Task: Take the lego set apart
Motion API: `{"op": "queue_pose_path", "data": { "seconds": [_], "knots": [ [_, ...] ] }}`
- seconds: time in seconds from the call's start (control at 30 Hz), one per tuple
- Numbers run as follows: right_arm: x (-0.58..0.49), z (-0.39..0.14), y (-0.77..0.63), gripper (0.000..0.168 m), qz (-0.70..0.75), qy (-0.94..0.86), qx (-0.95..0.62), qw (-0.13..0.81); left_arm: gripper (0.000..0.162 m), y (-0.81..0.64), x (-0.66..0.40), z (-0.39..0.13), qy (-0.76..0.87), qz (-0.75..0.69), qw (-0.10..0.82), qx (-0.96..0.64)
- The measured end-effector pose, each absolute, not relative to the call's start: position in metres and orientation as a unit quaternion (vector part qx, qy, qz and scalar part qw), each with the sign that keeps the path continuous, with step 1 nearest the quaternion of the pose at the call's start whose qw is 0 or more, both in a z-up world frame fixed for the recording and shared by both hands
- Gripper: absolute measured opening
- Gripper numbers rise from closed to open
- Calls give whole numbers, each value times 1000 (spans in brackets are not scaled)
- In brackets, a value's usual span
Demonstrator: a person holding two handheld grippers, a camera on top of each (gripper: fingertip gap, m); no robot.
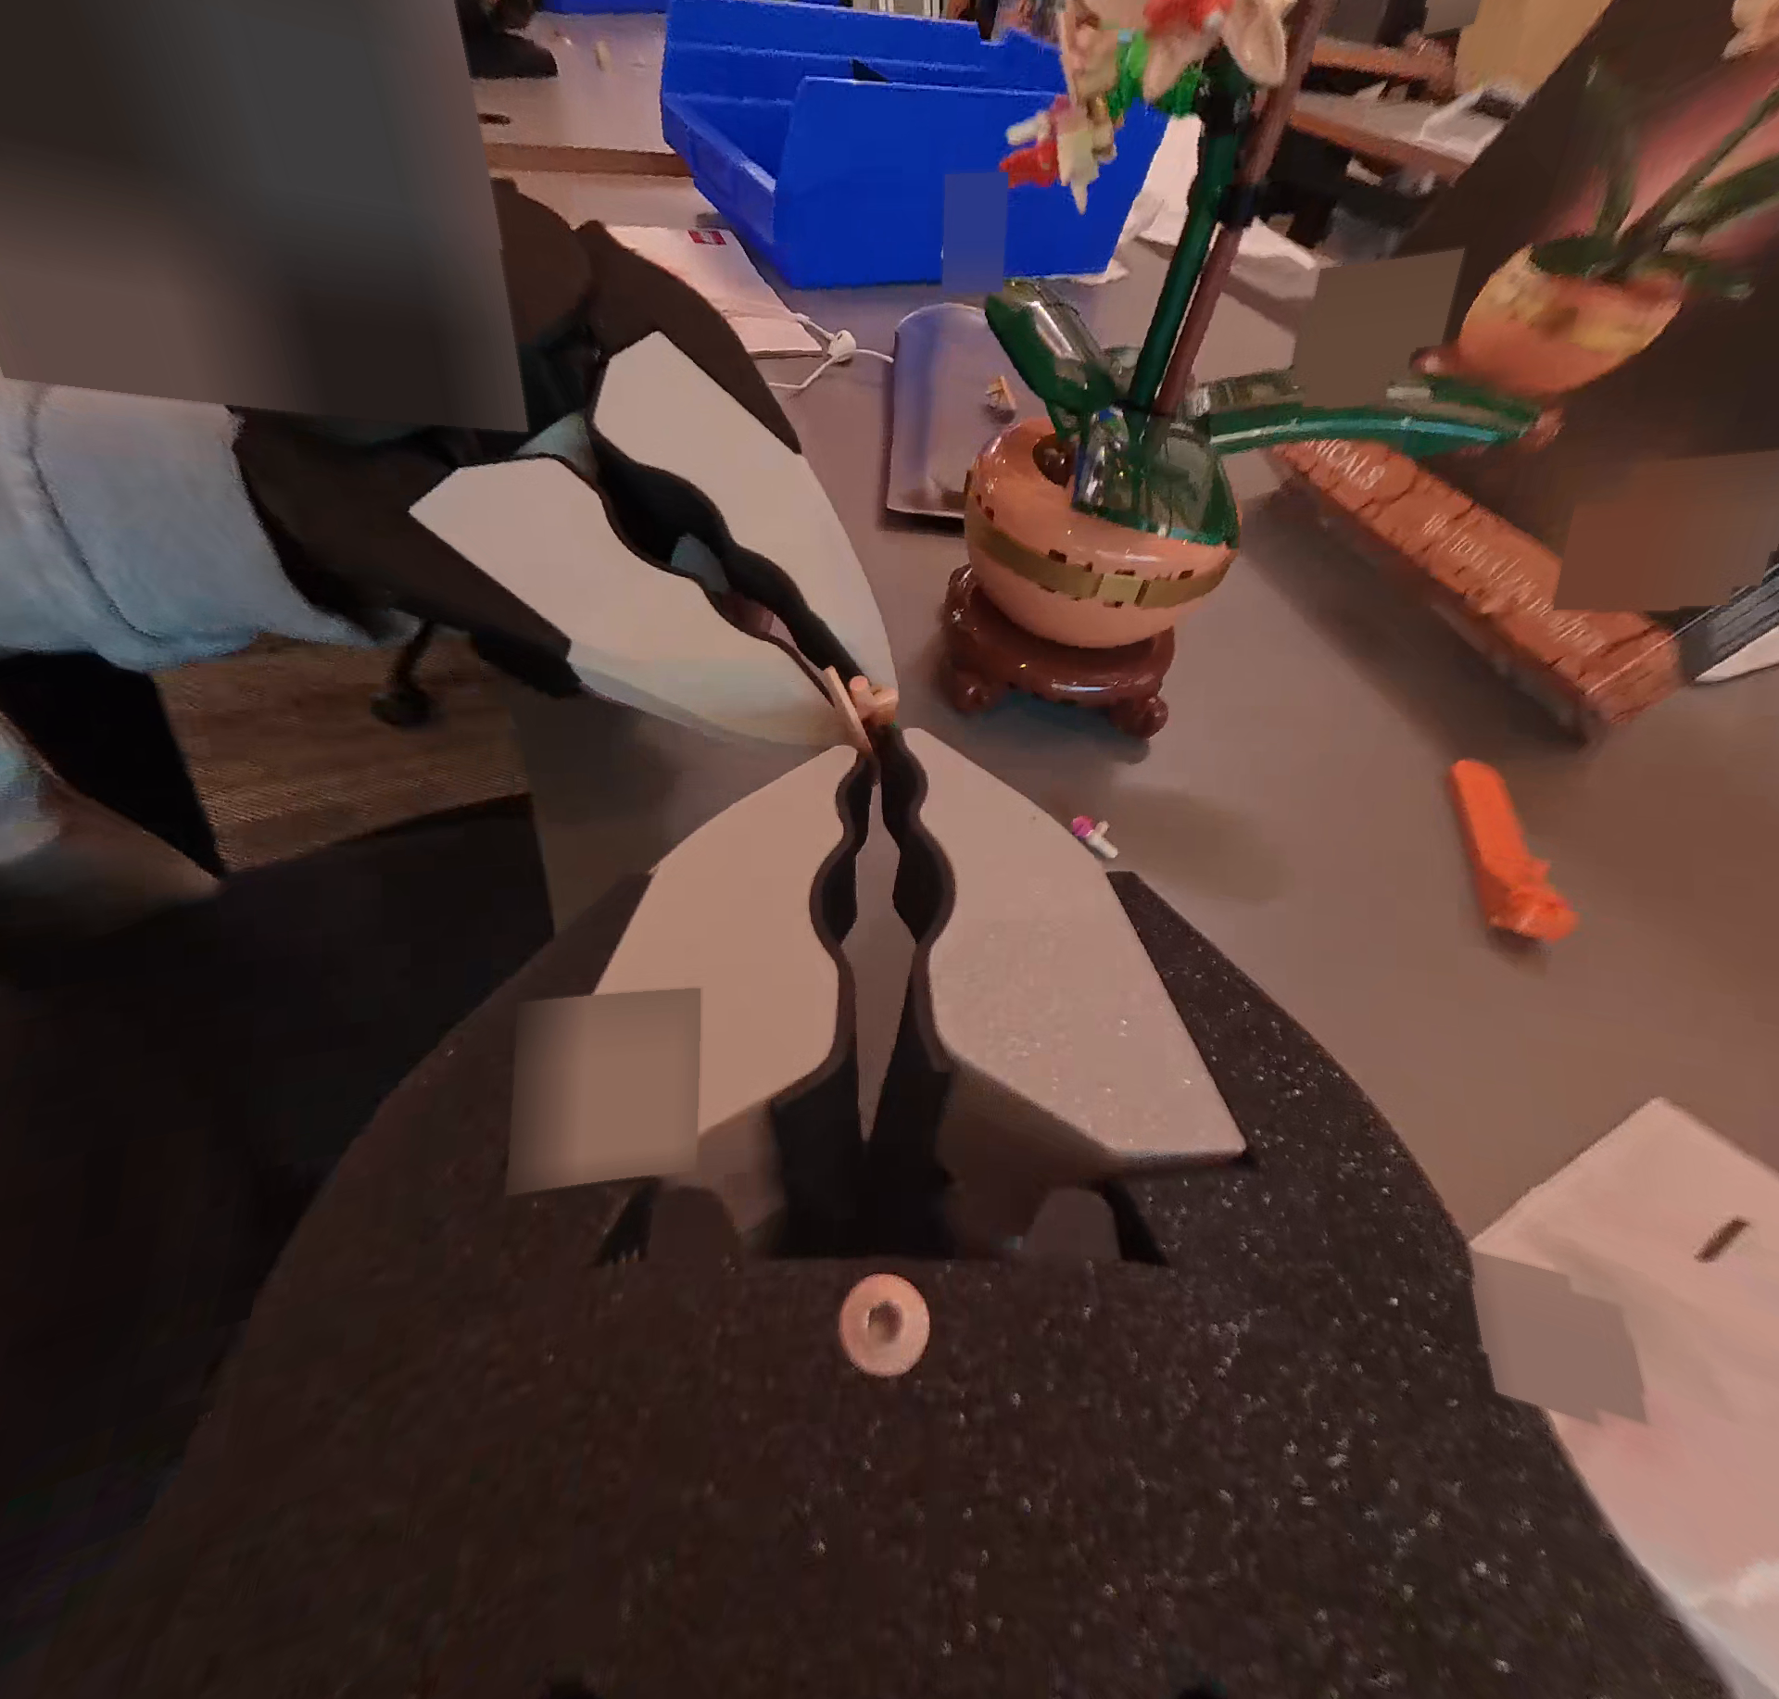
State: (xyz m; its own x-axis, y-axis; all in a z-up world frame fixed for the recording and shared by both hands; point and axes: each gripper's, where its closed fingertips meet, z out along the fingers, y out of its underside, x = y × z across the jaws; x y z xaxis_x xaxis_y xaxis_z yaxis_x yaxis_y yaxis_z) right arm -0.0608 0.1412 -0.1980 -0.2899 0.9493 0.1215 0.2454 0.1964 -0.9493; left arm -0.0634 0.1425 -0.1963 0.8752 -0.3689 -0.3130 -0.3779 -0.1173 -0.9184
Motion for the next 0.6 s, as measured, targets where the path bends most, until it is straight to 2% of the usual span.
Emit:
{"op": "queue_pose_path", "data": {
  "seconds": [0.1, 0.27, 0.33, 0.6],
  "knots": [
    [-60, -200, 142, 3, 410, -687, -427, 420, 5, 143, -64, -198, 261, 14, 613, -746],
    [-61, -213, 145, 4, 387, -698, -444, 407, 4, 145, -67, -211, 289, 66, 580, -758],
    [-60, -216, 153, 9, 362, -696, -454, 423, 4, 146, -70, -217, 298, 92, 568, -762],
    [-59, -232, 154, 5, 305, -731, -441, 422, 4, 148, -74, -225, 315, 122, 544, -768]
  ]
}}
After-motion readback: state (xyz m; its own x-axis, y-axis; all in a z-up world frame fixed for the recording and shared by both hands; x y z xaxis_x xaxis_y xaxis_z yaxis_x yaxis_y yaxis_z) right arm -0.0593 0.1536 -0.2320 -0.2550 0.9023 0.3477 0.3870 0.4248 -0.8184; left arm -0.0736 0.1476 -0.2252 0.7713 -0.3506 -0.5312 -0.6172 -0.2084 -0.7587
